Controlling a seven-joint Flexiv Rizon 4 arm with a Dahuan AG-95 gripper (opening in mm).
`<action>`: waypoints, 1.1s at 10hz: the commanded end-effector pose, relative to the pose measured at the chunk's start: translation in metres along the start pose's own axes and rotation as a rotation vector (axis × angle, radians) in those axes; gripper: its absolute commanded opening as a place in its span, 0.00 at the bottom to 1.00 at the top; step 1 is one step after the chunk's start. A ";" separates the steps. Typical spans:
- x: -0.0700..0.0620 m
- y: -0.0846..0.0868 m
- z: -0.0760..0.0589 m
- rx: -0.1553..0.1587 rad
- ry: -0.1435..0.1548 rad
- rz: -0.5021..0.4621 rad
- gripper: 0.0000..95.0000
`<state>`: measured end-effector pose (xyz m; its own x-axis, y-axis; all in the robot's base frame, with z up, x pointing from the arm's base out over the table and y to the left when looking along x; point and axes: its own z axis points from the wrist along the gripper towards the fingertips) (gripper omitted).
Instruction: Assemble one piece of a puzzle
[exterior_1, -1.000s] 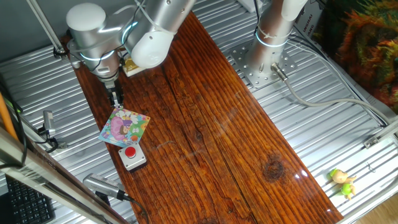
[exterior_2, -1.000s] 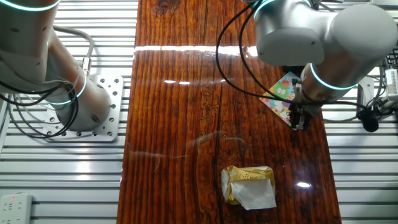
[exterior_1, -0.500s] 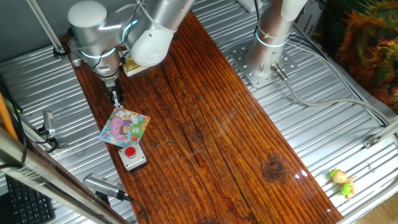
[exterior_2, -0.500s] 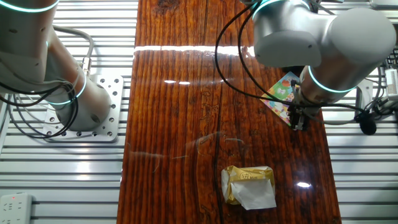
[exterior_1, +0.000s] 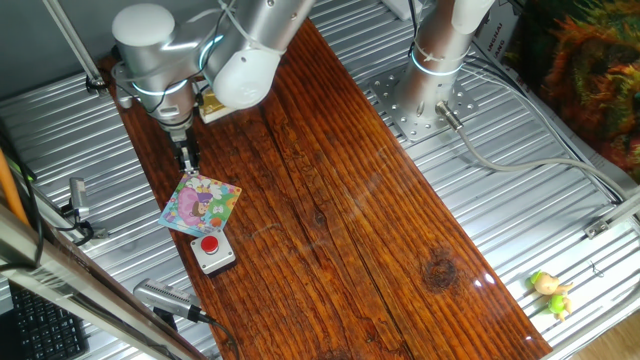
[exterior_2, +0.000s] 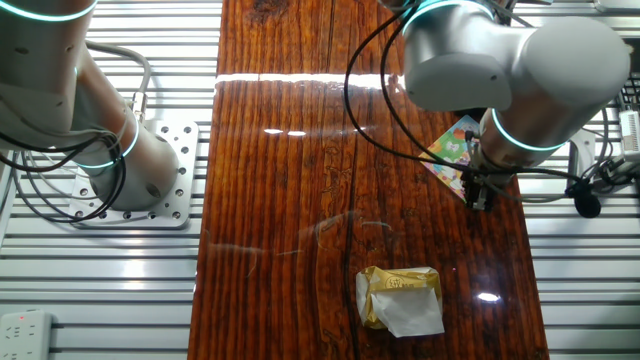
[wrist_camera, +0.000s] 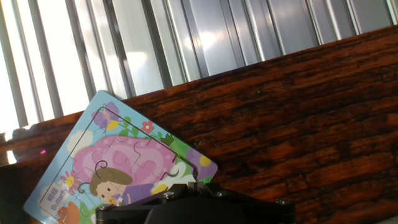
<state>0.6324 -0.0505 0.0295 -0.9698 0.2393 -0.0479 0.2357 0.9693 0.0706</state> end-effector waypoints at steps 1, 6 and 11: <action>0.000 0.000 0.001 -0.001 -0.002 0.001 0.00; 0.000 0.000 0.004 -0.005 -0.008 0.007 0.00; 0.000 0.000 0.006 -0.010 -0.015 0.011 0.00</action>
<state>0.6322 -0.0502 0.0231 -0.9659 0.2511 -0.0632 0.2459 0.9660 0.0800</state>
